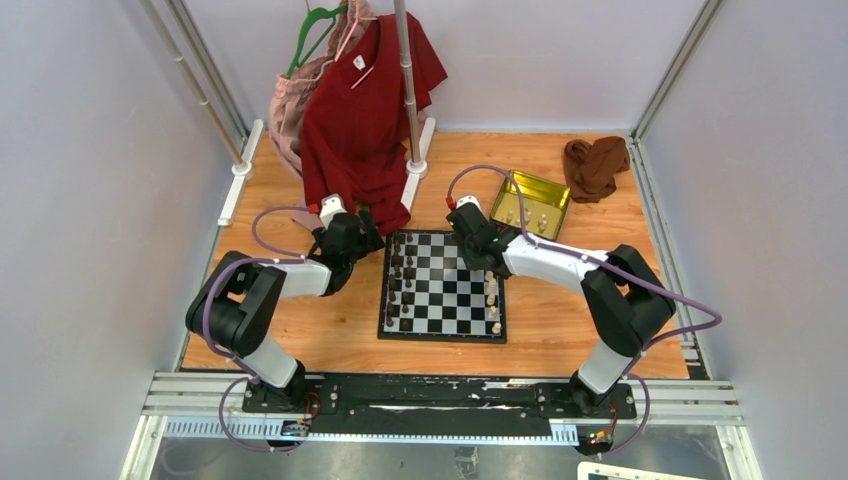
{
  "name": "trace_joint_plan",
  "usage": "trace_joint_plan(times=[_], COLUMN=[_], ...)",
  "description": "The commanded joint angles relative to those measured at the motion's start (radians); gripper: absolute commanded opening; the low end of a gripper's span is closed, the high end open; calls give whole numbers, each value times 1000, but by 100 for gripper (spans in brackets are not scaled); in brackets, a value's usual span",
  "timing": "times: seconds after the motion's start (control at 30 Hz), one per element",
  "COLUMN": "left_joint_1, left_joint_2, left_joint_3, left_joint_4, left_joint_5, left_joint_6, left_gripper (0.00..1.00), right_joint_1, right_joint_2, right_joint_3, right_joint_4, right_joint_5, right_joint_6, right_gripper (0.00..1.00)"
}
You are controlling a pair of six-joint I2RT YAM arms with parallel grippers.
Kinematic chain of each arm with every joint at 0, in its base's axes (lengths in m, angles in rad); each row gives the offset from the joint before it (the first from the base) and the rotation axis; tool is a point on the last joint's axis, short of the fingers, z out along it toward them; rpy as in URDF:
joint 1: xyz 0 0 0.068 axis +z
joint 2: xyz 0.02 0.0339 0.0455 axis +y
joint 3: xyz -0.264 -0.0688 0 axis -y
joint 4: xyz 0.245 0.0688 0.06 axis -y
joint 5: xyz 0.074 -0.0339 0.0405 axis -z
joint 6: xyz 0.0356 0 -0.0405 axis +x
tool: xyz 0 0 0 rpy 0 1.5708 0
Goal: Set up the chess pieces on the board
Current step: Place the chess piece on the chessboard.
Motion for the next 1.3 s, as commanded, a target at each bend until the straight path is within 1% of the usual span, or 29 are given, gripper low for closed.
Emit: trace_joint_plan(times=[0.0, 0.03, 0.13, 0.47, 0.8, 0.9, 1.0, 1.1, 1.27], left_joint_1=[8, 8, 8, 8, 8, 8, 8, 8, 8], left_joint_2=[-2, -2, -2, -1, -1, -3, -5, -7, -5], left_joint_3=[-25, -25, -25, -22, -21, -24, -27, -28, -27], left_joint_4=[-49, -49, -49, -50, -50, -50, -50, -50, -50], left_joint_5=[-19, -19, -20, -22, -22, -22, -22, -20, -19], left_joint_6=[4, 4, 4, 3, -3, -2, -3, -3, 0], left_gripper=[100, 100, 100, 100, 100, 100, 100, 100, 100], right_joint_1=[-10, -10, -11, 0, 34, 27, -18, -94, -245], right_joint_2=[15, 14, 11, -34, -162, -175, -174, -164, -103], right_joint_3=[-5, -5, -4, -2, 50, 71, 97, 125, 177], right_joint_4=[-9, -11, -10, -16, -51, -46, -45, -44, -44], right_joint_5=[22, 21, 17, 5, 24, 83, 104, 103, 51], right_joint_6=[15, 16, 16, 8, -8, -28, -40, -48, -30], right_gripper=[19, 20, 30, 31, 30, 40, 44, 47, 47])
